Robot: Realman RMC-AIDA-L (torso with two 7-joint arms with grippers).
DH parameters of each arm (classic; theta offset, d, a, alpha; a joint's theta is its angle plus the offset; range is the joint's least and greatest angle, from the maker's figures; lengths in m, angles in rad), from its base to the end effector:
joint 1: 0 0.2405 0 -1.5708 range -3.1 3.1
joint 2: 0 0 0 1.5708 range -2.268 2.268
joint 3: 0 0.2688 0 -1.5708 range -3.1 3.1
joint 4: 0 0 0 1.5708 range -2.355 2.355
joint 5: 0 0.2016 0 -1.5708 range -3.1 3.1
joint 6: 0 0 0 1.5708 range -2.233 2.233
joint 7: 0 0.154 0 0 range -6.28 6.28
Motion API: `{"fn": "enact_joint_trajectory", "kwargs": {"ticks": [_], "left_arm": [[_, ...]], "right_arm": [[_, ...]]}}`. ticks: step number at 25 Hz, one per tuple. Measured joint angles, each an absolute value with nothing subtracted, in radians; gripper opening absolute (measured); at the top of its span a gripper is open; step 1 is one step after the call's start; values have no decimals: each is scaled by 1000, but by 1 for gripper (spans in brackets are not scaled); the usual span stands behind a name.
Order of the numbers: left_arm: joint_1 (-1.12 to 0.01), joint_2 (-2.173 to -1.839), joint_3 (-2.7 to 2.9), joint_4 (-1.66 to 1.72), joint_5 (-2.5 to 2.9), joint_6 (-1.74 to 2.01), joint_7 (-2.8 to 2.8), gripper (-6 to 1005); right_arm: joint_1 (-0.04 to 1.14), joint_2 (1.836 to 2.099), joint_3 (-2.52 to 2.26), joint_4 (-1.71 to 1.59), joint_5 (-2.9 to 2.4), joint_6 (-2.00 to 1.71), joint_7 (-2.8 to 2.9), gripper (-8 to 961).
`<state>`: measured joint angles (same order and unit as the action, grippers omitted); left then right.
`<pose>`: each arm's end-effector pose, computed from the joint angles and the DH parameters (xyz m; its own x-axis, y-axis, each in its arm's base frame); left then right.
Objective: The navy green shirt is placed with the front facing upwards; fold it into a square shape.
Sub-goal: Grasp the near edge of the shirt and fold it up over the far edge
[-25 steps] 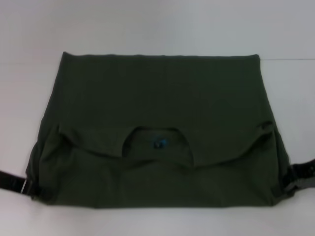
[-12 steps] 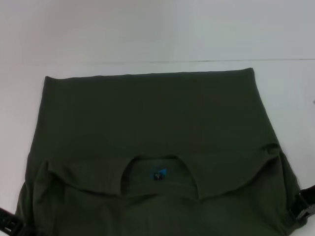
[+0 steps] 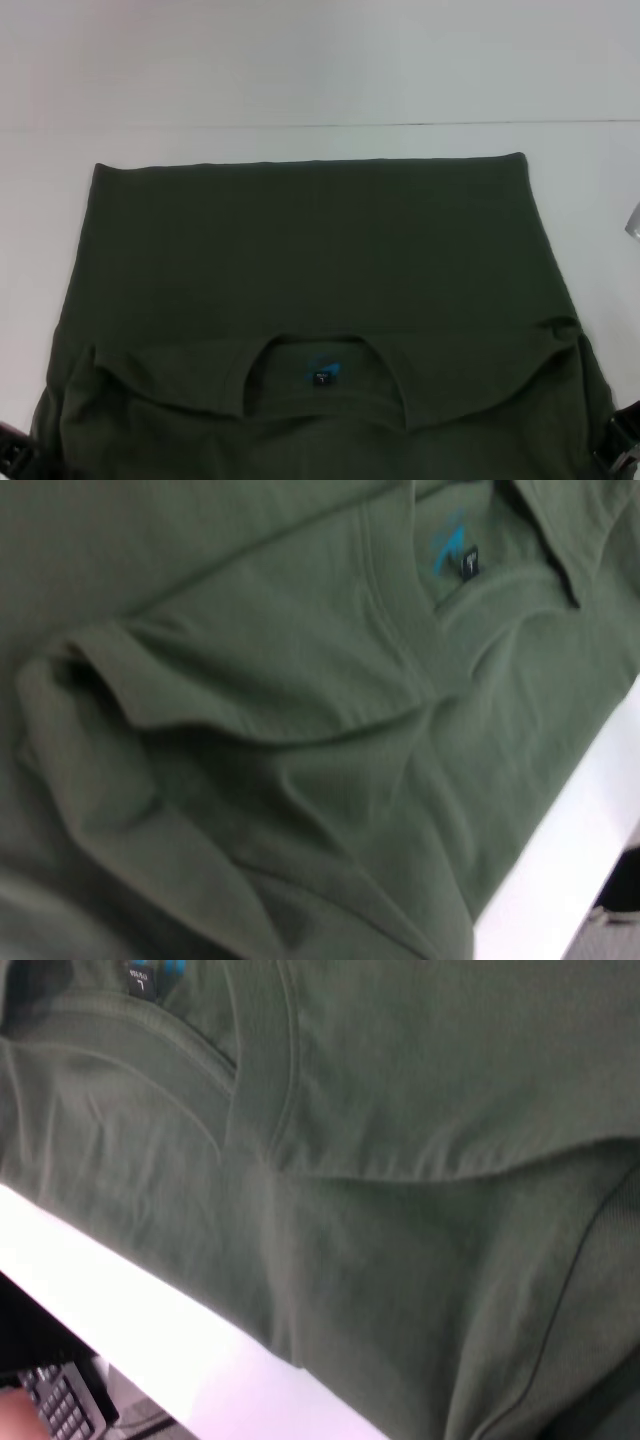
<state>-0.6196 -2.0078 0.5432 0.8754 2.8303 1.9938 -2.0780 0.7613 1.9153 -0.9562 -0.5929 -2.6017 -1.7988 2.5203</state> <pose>-0.3102 0.2796 0.0416 0.4399 0.8730 -0.2106 0.8908 -0.4539 -0.0206 0.2860 0.3187 0.0121 0.1978 -0.9165 0.3478 -0.9511 -0.2653 -0.1584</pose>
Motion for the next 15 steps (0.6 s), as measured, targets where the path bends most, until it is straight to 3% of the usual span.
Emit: {"fn": "enact_joint_trajectory", "kwargs": {"ticks": [6, 15], "left_arm": [[-638, -1986, 448, 879, 2823, 1984, -2068, 49], [-637, -1987, 432, 873, 2823, 1921, -2083, 51]], "right_arm": [[739, 1906, -873, -627, -2599, -1792, 2515, 65], [729, 1911, -836, -631, -2597, -1782, 2508, 69]]}}
